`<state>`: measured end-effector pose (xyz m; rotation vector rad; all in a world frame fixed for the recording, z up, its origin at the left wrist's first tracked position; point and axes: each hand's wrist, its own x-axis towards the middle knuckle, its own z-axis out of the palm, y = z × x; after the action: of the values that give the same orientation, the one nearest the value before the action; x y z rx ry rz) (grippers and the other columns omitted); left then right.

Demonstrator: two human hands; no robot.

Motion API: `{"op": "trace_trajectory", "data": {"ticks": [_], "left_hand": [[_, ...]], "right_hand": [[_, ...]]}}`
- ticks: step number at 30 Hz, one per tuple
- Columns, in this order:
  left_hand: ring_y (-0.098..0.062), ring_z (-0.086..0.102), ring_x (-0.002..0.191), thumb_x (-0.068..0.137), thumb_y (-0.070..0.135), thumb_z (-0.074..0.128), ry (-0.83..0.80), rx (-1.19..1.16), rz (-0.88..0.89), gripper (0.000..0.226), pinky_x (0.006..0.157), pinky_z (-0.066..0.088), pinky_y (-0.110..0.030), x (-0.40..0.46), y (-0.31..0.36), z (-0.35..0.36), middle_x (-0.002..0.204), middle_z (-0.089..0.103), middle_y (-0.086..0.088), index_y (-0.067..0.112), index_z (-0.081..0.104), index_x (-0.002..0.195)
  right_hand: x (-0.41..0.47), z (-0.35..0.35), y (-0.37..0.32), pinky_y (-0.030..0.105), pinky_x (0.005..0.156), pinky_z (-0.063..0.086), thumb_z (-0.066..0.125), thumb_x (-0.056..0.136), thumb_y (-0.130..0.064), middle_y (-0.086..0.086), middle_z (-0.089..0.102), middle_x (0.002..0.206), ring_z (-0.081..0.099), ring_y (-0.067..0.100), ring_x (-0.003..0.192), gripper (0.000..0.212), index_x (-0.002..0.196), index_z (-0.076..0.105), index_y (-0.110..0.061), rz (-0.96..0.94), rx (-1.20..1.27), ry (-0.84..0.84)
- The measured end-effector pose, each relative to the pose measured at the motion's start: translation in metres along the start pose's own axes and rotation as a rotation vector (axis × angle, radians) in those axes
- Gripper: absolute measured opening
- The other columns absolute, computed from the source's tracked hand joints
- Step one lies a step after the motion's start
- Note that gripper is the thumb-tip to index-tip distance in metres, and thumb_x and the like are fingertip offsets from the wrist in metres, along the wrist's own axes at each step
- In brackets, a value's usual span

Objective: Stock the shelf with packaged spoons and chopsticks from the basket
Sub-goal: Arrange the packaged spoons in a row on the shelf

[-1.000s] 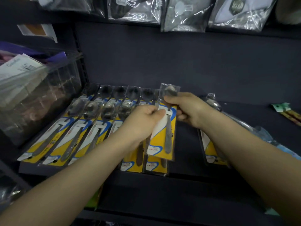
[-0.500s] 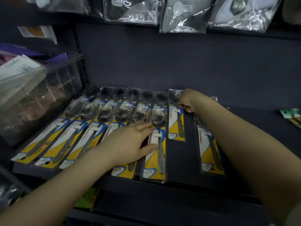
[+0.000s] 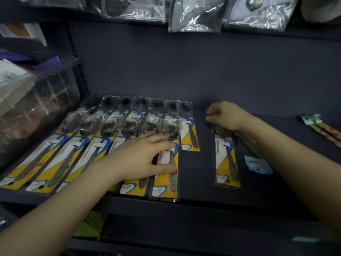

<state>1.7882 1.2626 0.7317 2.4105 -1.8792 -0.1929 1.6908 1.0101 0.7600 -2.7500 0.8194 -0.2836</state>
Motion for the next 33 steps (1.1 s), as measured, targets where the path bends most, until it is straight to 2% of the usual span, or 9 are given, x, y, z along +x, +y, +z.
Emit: {"op": "trace_trajectory", "data": {"ticks": [4,8,11,13,15,20,24,28,33], "left_hand": [[-0.009,0.013,0.142,0.082,0.065,0.034,-0.013,-0.023,0.009,0.062,0.111,0.022,-0.027,0.001,0.002,-0.004,0.153,0.018,0.014,0.041,0.028,0.138],[-0.01,0.015,0.141,0.086,0.063,0.025,0.004,-0.043,-0.018,0.059,0.112,0.021,-0.028,0.003,0.003,-0.007,0.153,0.021,0.011,0.035,0.032,0.137],[-0.011,0.024,0.138,0.081,0.063,0.022,0.174,0.013,0.037,0.066,0.111,0.025,-0.029,0.005,0.013,-0.009,0.149,0.029,0.009,0.03,0.036,0.136],[-0.011,0.04,0.129,0.089,0.049,0.04,0.265,-0.119,0.034,0.049,0.106,0.037,-0.031,0.006,0.024,-0.012,0.14,0.042,0.01,0.028,0.04,0.133],[-0.012,0.053,0.115,0.089,0.041,0.047,0.368,-0.303,0.033,0.043,0.097,0.044,-0.032,0.008,0.04,-0.014,0.128,0.053,0.008,0.025,0.045,0.129],[-0.012,0.06,0.099,0.085,0.036,0.058,0.328,-0.703,-0.084,0.055,0.09,0.044,-0.025,0.023,0.069,-0.01,0.118,0.059,0.006,0.026,0.035,0.134],[-0.013,0.064,0.095,0.078,0.033,0.067,0.409,-0.91,-0.185,0.071,0.089,0.05,-0.032,0.021,0.078,0.0,0.104,0.066,0.007,0.027,0.025,0.135],[-0.016,0.056,0.074,0.083,0.039,0.059,0.431,-0.4,-0.243,0.059,0.06,0.038,-0.023,0.002,0.081,0.004,0.08,0.06,0.004,0.031,0.031,0.134],[-0.026,0.059,0.077,0.078,0.054,0.047,0.449,0.029,-0.203,0.041,0.064,0.046,-0.033,-0.009,0.072,0.022,0.081,0.059,-0.003,0.023,0.068,0.096]], "right_hand": [[-0.013,-0.002,0.019,0.024,0.089,0.037,0.057,0.088,-0.019,0.012,0.058,0.128,0.053,0.029,0.117,0.038,0.124,0.055,-0.007,0.005,-0.065,-0.003],[-0.004,0.003,0.029,0.041,0.103,0.039,0.061,0.083,-0.025,0.016,0.051,0.133,0.043,0.038,0.125,0.051,0.131,0.049,-0.014,0.081,-0.21,-0.111],[-0.004,-0.003,0.029,0.038,0.103,0.038,0.064,0.083,-0.022,0.008,0.061,0.12,0.05,0.03,0.117,0.032,0.115,0.062,-0.019,0.091,-0.098,-0.131],[-0.004,-0.01,0.03,0.033,0.096,0.038,0.064,0.084,-0.016,0.003,0.063,0.1,0.055,0.021,0.099,0.01,0.092,0.065,-0.021,0.007,0.054,-0.145],[-0.003,-0.019,0.029,0.032,0.086,0.043,0.066,0.082,-0.007,0.003,0.062,0.088,0.057,0.016,0.084,0.015,0.078,0.063,-0.021,-0.124,0.218,-0.07],[-0.012,-0.042,-0.008,0.013,0.057,0.044,0.059,0.086,-0.001,0.0,0.057,0.069,0.052,-0.003,0.053,0.015,0.078,0.059,-0.014,-0.329,0.692,0.098],[-0.012,-0.04,-0.037,0.014,0.036,0.031,0.054,0.091,-0.004,-0.001,0.05,0.062,0.04,-0.002,0.037,0.023,0.076,0.051,-0.021,-0.322,0.662,0.016],[-0.009,-0.012,-0.04,0.016,0.036,0.029,0.053,0.091,-0.004,0.004,0.048,0.057,0.038,-0.001,0.032,0.021,0.074,0.05,-0.017,-0.262,0.56,-0.162],[0.003,0.022,-0.04,0.016,0.048,0.036,0.057,0.089,-0.005,0.003,0.05,0.063,0.046,0.005,0.049,0.02,0.073,0.054,-0.015,-0.251,0.456,-0.227]]}}
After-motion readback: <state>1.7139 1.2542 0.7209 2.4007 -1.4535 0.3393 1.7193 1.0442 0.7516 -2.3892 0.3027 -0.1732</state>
